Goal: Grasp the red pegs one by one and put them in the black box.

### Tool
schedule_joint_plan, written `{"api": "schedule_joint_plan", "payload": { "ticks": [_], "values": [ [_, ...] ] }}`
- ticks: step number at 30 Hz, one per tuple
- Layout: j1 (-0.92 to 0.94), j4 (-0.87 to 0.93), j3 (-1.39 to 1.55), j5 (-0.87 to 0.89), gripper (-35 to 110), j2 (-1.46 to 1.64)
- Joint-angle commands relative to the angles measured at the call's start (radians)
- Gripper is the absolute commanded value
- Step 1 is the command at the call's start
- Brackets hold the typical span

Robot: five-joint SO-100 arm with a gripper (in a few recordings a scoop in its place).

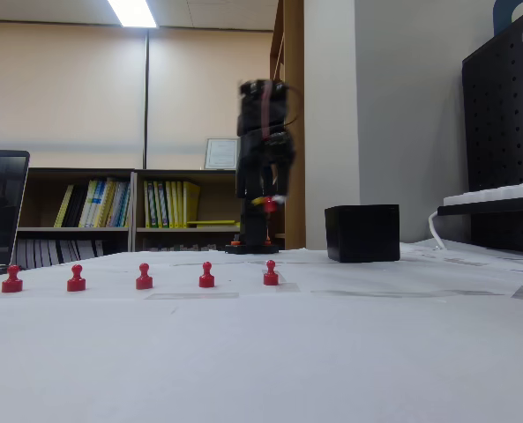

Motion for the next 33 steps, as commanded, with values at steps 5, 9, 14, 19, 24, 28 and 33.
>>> {"api": "schedule_joint_plan", "payload": {
  "ticks": [5,9,14,19,24,28,33],
  "values": [
    [-0.419,0.086,0.232,-0.067,0,-0.044],
    [-0.492,0.089,0.133,-0.08,0,0.008],
    [-0.512,0.069,0.072,-0.097,0,0.123],
    [-0.462,-0.015,0.037,-0.078,0,0.222],
    [-0.43,-0.051,0.041,-0.044,2,0.285],
    [-0.41,-0.035,0.04,-0.011,11,0.305],
    [-0.41,0.021,0.048,0.008,21,0.282]
  ]
}}
